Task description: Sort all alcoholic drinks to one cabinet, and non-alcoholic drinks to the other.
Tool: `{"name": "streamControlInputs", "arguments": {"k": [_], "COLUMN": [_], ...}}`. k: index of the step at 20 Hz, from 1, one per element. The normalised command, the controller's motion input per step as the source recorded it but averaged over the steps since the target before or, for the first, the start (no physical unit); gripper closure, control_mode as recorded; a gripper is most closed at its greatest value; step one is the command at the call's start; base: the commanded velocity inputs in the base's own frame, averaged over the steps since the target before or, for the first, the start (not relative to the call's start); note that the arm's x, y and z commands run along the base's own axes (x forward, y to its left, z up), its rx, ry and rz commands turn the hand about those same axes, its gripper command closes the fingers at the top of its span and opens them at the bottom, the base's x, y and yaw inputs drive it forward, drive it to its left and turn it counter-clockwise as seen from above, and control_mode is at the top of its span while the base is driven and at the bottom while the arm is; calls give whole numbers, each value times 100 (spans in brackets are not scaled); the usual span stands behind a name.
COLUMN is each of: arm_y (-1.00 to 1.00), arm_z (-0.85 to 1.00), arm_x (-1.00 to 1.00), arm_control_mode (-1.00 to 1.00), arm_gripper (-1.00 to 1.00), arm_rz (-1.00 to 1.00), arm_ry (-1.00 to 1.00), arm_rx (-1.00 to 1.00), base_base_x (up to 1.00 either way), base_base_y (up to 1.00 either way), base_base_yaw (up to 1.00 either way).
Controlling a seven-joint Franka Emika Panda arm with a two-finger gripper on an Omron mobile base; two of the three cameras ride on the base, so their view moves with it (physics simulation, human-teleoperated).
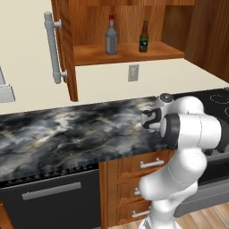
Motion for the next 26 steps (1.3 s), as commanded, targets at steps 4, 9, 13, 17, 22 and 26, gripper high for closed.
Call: {"name": "streamControlInputs", "arguments": {"k": [4,9,13,17,22,26], "arm_y": [-2,0,-3,-3,-1,0], "arm_z": [-8,-9,-11,-11,-10,-8], "arm_x": [16,13,10,12,8,6], "arm_control_mode": [-100,-100,-100,-100,-100,-100], "arm_gripper": [-100,-100,-100,-100,-100,-100], "arm_rz": [0,0,0,0,0,0], "arm_ry": [0,0,0,0,0,0], "arm_rx": [0,0,0,0,0,0], "base_base_x": [0,0,0,0,0,0], "base_base_y": [0,0,0,0,0,0], "base_base_yaw": [0,0,0,0,0,0]}}
